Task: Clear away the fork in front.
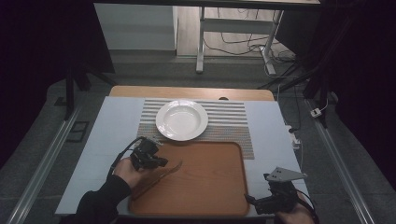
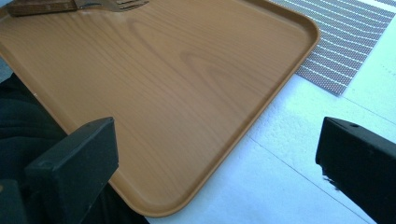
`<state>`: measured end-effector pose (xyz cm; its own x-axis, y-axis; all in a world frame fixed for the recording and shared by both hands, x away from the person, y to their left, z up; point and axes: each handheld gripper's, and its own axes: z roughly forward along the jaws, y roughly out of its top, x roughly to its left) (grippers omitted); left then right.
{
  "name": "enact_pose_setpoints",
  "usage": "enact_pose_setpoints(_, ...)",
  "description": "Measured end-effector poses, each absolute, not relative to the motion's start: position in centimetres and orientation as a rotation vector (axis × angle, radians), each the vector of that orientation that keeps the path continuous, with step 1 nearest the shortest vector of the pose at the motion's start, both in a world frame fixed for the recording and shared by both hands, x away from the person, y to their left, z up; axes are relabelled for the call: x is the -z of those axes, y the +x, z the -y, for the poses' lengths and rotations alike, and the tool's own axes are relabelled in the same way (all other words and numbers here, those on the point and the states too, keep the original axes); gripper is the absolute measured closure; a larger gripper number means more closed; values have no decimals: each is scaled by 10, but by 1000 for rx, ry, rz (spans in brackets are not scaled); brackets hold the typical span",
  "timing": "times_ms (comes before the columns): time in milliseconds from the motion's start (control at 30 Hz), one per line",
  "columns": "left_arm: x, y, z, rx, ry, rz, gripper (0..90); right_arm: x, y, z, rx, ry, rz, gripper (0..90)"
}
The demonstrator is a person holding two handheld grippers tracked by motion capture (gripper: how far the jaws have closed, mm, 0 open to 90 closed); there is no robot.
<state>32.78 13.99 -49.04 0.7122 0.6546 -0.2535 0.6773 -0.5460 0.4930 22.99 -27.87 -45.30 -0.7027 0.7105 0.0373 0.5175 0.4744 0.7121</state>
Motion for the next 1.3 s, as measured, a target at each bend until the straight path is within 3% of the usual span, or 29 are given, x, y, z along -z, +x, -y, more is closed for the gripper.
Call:
enact_pose_setpoints(300, 503, 339, -126, 67, 2394, -1024, 890, 454, 230, 279, -1045, 1054, -2468, 0)
enact_pose_setpoints(500, 497, 320, -99, 142, 2422, -871, 890, 454, 231, 278, -1033, 1055, -2470, 0)
enact_pose_setpoints(767, 499, 310, -92, 187, 2444, -811, 890, 454, 231, 278, -1035, 1057, -2467, 0)
enact_pose_setpoints(933, 505, 303, -84, 183, 2539, -761, 890, 453, 230, 279, -1040, 1058, -2462, 0)
enact_pose_setpoints(1300, 509, 314, -99, 124, 2529, -896, 890, 453, 230, 278, -1038, 1056, -2464, 1)
